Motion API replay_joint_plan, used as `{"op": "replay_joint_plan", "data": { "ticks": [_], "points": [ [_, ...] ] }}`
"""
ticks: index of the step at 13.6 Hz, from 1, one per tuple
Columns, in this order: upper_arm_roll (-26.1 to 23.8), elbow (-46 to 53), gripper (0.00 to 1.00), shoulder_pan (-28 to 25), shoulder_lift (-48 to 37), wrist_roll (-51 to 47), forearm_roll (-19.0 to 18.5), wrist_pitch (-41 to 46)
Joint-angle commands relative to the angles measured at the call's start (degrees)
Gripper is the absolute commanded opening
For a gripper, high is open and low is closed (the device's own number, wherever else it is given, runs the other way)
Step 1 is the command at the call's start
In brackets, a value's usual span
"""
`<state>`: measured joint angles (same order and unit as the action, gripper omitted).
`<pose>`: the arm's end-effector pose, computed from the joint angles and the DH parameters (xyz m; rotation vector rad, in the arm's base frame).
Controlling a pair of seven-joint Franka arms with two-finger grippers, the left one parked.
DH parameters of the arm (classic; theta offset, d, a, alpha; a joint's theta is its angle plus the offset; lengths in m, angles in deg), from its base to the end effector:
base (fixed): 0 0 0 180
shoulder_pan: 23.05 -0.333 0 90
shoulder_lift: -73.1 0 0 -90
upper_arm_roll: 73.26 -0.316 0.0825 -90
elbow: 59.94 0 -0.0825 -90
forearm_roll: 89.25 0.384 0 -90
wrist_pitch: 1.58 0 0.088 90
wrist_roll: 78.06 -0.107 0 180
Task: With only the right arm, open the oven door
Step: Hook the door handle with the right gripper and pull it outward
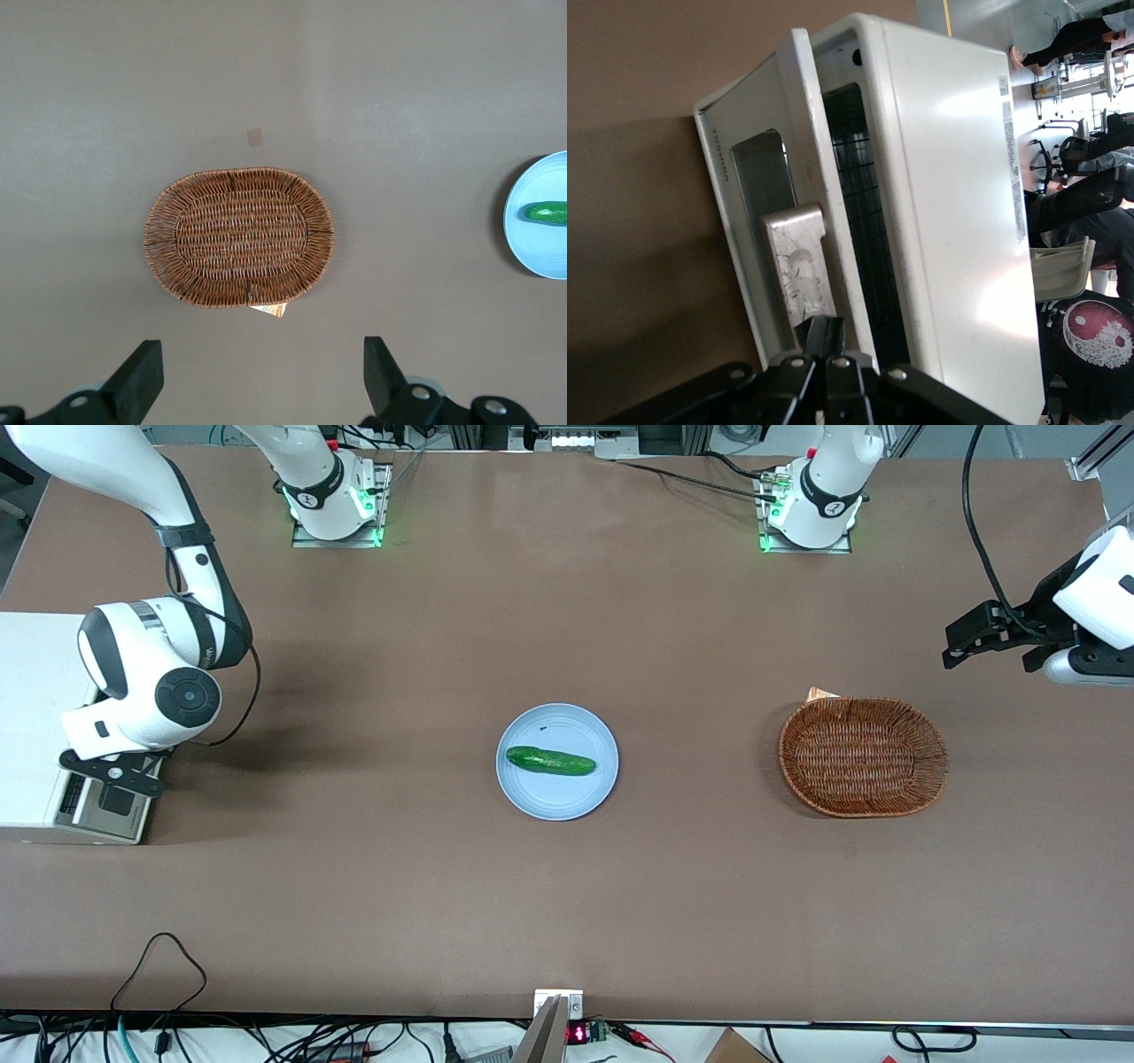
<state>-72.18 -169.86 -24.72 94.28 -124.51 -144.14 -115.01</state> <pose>0.6043 -0.0449 0.2995 2.2667 -0.2874 0.0785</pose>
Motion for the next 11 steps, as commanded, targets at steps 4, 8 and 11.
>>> {"op": "replay_joint_plan", "data": {
  "ticks": [4, 8, 11],
  "points": [
    [-1.2, -1.3, 0.02, 0.7, 0.9, -1.4, 3.8, -3.5],
    [-1.3, -1.3, 0.02, 0.6, 1.8, -1.4, 7.6, -5.4],
    [-2.0, -1.3, 0.02, 0.6, 1.9, -0.8, 10.1, -6.3]
  ]
}}
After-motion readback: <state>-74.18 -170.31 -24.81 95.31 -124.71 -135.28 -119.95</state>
